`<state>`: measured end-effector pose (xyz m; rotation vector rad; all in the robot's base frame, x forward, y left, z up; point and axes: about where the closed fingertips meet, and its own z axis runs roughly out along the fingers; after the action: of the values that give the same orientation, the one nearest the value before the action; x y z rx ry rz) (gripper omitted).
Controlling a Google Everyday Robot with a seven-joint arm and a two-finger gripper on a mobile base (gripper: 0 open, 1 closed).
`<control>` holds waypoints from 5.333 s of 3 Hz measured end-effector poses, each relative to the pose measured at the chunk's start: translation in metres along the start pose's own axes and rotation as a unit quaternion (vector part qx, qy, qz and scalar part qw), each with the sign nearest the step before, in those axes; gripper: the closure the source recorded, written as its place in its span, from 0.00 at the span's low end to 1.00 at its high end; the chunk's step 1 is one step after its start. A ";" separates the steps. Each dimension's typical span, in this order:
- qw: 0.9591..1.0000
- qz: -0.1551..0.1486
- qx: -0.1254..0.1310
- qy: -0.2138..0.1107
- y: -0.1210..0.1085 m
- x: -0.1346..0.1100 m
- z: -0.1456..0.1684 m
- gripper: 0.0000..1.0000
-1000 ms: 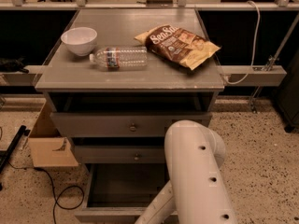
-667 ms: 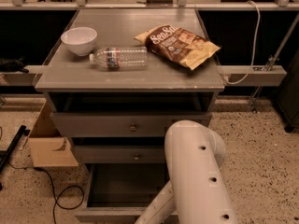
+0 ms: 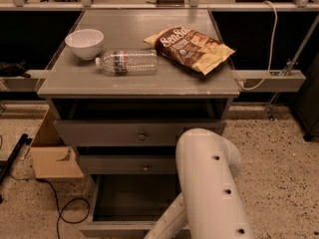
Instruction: Close bottom drawer
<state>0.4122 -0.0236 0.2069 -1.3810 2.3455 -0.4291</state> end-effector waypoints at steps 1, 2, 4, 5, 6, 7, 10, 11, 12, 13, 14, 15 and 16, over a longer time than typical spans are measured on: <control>0.999 -0.027 -0.006 0.017 0.002 -0.003 0.007 1.00; 0.998 -0.052 -0.012 0.033 -0.001 -0.002 0.010 1.00; 0.997 -0.054 -0.014 0.045 0.000 0.005 0.013 1.00; 0.997 -0.054 -0.014 0.045 -0.001 0.004 0.010 1.00; 0.997 -0.055 -0.014 0.050 0.000 0.009 0.010 1.00; 0.996 -0.056 -0.008 0.065 0.002 0.022 0.007 1.00; 0.993 -0.057 -0.027 0.104 0.063 0.082 0.014 1.00; 0.991 -0.062 -0.040 0.114 0.080 0.097 0.014 1.00; 0.991 -0.062 -0.040 0.114 0.080 0.097 0.014 1.00; 0.993 -0.031 -0.042 0.105 0.049 0.068 0.038 1.00; 0.993 -0.027 -0.038 0.106 0.050 0.067 0.040 1.00; 0.994 -0.008 -0.012 0.104 0.045 0.063 0.044 1.00; 0.994 -0.008 -0.012 0.105 0.045 0.064 0.044 1.00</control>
Offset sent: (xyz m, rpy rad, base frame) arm 0.0122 -0.0149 -0.0233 -0.2351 0.1706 0.1912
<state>0.3705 -0.0616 0.1371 -1.4281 2.5150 -0.5766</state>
